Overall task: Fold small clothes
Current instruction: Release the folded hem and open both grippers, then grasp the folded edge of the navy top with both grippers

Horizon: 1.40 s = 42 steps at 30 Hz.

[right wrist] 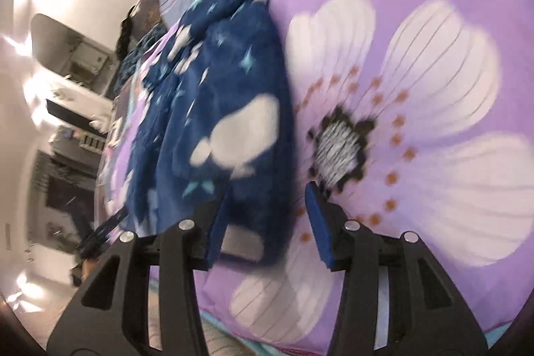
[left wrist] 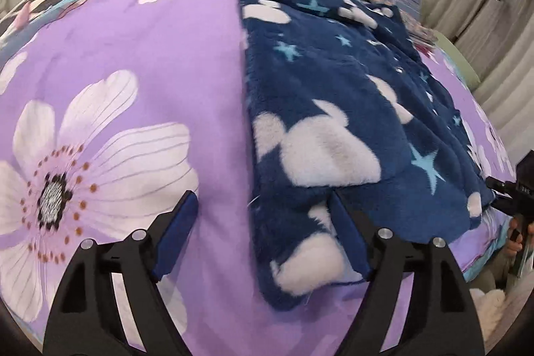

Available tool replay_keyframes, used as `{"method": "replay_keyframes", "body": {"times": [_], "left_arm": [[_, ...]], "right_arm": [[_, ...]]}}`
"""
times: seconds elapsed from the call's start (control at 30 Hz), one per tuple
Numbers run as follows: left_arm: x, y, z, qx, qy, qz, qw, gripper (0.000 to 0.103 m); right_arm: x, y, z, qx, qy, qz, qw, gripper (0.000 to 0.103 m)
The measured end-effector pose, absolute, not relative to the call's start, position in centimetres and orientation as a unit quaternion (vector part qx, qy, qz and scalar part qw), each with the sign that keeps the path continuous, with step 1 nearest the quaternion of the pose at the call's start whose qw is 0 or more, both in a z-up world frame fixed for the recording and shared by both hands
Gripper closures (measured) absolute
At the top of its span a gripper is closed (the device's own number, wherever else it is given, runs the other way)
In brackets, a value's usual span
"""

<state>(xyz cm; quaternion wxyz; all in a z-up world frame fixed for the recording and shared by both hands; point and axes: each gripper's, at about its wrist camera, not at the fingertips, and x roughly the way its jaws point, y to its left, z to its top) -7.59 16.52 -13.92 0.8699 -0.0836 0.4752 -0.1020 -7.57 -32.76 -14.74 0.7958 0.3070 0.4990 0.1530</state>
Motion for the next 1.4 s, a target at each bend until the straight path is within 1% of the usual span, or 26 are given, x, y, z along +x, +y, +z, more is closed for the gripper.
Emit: {"method": "replay_keyframes", "body": {"times": [0.07,0.2,0.27,0.33,0.4,0.5,0.53,0.6,0.8,0.83,0.9,0.93,0.97,1.03,1.07,1.2,1.4], "left_arm": [[-7.3,16.2,-13.9,-0.084,0.475,-0.112,0.869,0.023],[-7.2,15.9,-13.7,-0.095,0.474,-0.123,0.867,0.023],[-7.9,16.1,-13.3,-0.119,0.472,-0.137,0.863,0.024],[-8.7,16.1,-12.8,-0.121,0.467,-0.15,0.863,0.024],[-9.0,15.7,-12.6,-0.113,0.464,-0.161,0.864,0.024],[-7.4,14.8,-13.6,-0.115,0.478,-0.175,0.853,0.023],[-6.9,14.6,-13.9,-0.116,0.48,-0.177,0.852,0.023],[-5.8,14.0,-13.9,-0.106,0.475,-0.182,0.854,0.023],[-4.1,14.3,-14.0,-0.135,0.468,-0.205,0.849,0.023],[-4.0,14.3,-14.0,-0.138,0.467,-0.207,0.849,0.025],[-3.7,14.0,-14.0,-0.143,0.464,-0.213,0.848,0.039],[-3.5,13.9,-13.9,-0.147,0.463,-0.221,0.846,0.062],[-3.4,13.9,-13.9,-0.153,0.464,-0.229,0.842,0.078],[-3.3,13.7,-13.4,-0.154,0.456,-0.224,0.847,0.082],[-3.4,13.6,-12.9,-0.147,0.45,-0.222,0.852,0.083],[-4.3,13.5,-8.9,-0.136,0.398,-0.23,0.878,0.085],[-6.7,13.9,-2.7,-0.14,0.327,-0.254,0.9,0.087]], "right_arm": [[-7.2,-31.5,-14.9,0.311,0.497,0.178,0.79,0.047],[-5.7,-29.6,-15.2,0.315,0.502,0.205,0.779,0.046],[-5.6,-29.7,-14.9,0.323,0.508,0.211,0.77,0.047],[-6.1,-30.1,-14.7,0.329,0.517,0.213,0.761,0.047],[-6.6,-30.7,-14.6,0.32,0.523,0.214,0.761,0.05],[-6.1,-30.8,-15.0,0.318,0.526,0.219,0.758,0.051],[-5.7,-30.8,-15.1,0.324,0.525,0.219,0.756,0.049],[-4.7,-30.3,-15.3,0.326,0.52,0.23,0.755,0.049],[-3.2,-29.9,-15.3,0.328,0.517,0.246,0.752,0.048],[-3.0,-29.9,-15.3,0.331,0.516,0.248,0.751,0.048],[-2.8,-29.9,-15.3,0.331,0.516,0.249,0.75,0.052],[-2.7,-29.8,-15.3,0.327,0.517,0.247,0.751,0.062],[-2.6,-29.7,-15.2,0.321,0.521,0.243,0.753,0.075],[-2.6,-29.9,-15.2,0.328,0.52,0.243,0.75,0.085],[-2.6,-30.0,-14.8,0.334,0.513,0.245,0.751,0.087],[-3.3,-30.6,-11.3,0.335,0.465,0.272,0.773,0.088],[-5.4,-30.9,-4.0,0.32,0.377,0.325,0.806,0.09]]}}
